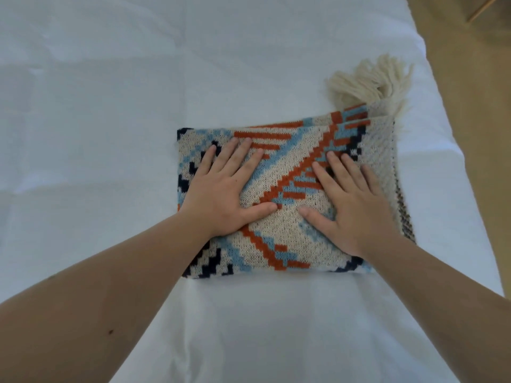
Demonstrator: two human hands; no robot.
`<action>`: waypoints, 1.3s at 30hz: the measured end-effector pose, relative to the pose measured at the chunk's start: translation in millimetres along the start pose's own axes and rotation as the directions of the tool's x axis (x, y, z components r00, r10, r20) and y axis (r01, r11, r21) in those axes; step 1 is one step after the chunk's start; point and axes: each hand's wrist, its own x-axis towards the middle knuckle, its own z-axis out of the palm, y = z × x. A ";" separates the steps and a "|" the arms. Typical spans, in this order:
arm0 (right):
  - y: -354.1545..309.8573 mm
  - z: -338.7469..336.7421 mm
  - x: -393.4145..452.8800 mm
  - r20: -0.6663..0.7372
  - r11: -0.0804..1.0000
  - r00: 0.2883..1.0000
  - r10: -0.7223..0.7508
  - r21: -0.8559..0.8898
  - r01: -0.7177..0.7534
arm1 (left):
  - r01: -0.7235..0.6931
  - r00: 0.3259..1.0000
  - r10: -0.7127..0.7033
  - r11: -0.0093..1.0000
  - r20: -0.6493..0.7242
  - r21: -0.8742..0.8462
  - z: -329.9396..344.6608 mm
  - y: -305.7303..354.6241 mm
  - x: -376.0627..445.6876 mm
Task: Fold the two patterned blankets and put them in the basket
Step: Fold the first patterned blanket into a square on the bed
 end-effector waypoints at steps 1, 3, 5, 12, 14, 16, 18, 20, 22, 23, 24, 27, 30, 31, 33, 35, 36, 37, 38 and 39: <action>2.1 -0.7 -1.1 0.005 1.000 1.000 0.019 -0.006 -0.019 | 0.000 1.000 0.000 1.000 0.015 0.005 -2.0 1.2 0.5; -1.1 -1.3 -1.9 0.002 1.000 1.000 0.031 -0.003 -0.031 | 0.009 0.999 -0.009 1.000 0.036 0.006 -6.2 2.9 -0.4; -5.4 -3.7 -3.9 0.003 0.999 0.999 0.052 0.004 -0.052 | 0.037 0.999 -0.037 0.999 0.034 -0.004 -10.7 7.4 -5.2; -52.1 -0.2 -46.5 -0.147 0.995 0.989 0.026 0.100 -0.011 | -0.083 0.996 0.079 0.992 -0.036 -0.100 -4.4 38.4 -53.2; -44.8 19.0 -61.2 -0.102 0.998 0.995 -0.002 0.055 0.008 | -0.116 0.993 0.116 0.992 -0.010 -0.048 5.5 22.4 -60.9; -26.0 27.4 -66.5 -0.055 0.997 0.997 0.050 0.055 -0.047 | -0.104 0.995 0.104 0.994 0.004 -0.015 10.1 8.5 -63.8; -18.3 29.2 -66.9 -0.030 0.997 0.997 0.068 0.035 -0.067 | -0.088 0.996 0.088 0.996 0.018 -0.009 10.0 4.6 -65.6; -22.1 25.7 -67.0 -0.047 0.994 0.994 0.095 0.053 -0.092 | -0.078 0.997 0.078 0.997 0.012 -0.011 7.9 7.7 -66.1; -33.7 19.4 -66.7 -0.089 0.990 0.988 0.128 0.072 -0.122 | -0.071 0.997 0.071 0.997 0.003 -0.009 8.1 8.2 -66.0; -40.9 15.4 -66.2 -0.108 0.990 0.986 0.128 0.073 -0.120 | -0.072 0.997 0.072 0.997 -0.003 -0.008 9.2 7.8 -65.5; -49.0 12.5 -65.1 -0.126 0.993 0.987 0.102 0.067 -0.094 | -0.074 0.997 0.074 0.997 -0.012 -0.007 10.7 7.8 -65.5; -68.9 18.6 -61.1 -0.131 0.997 0.989 -0.067 0.024 0.071 | -0.083 0.996 0.083 0.996 -0.032 -0.015 14.4 7.5 -65.5; -64.3 33.1 -64.5 -0.101 0.997 0.992 -0.070 0.016 0.072 | -0.111 0.994 0.111 0.994 -0.019 -0.009 14.5 1.4 -64.5; -59.8 37.2 -68.3 -0.116 0.998 0.992 -0.052 0.026 0.055 | -0.123 0.992 0.123 0.992 -0.013 0.001 13.8 -2.9 -64.0; -51.6 40.8 -75.5 -0.172 0.999 0.985 -0.028 0.032 0.034 | -0.134 0.991 0.134 0.991 -0.002 0.013 12.6 -9.5 -63.1; -48.2 40.7 -78.0 -0.186 0.999 0.982 -0.013 0.028 0.019 | -0.128 0.992 0.128 0.992 0.001 0.017 11.4 -10.6 -63.4; -48.8 40.4 -77.9 -0.179 1.000 0.984 -0.006 0.027 0.011 | -0.124 0.992 0.124 0.992 -0.001 0.016 11.2 -9.9 -63.9; -50.1 39.8 -77.3 -0.169 1.000 0.986 0.002 0.022 0.001 | -0.122 0.993 0.122 0.992 -0.005 0.012 11.2 -8.6 -64.3; -52.1 38.9 -76.4 -0.165 1.000 0.986 0.013 0.014 -0.010 | -0.120 0.993 0.120 0.993 -0.008 0.006 10.9 -7.2 -64.8; -54.7 37.7 -76.1 -0.169 1.000 0.985 0.023 0.008 -0.022 | -0.117 0.993 0.117 0.993 -0.010 -0.002 10.3 -6.2 -65.7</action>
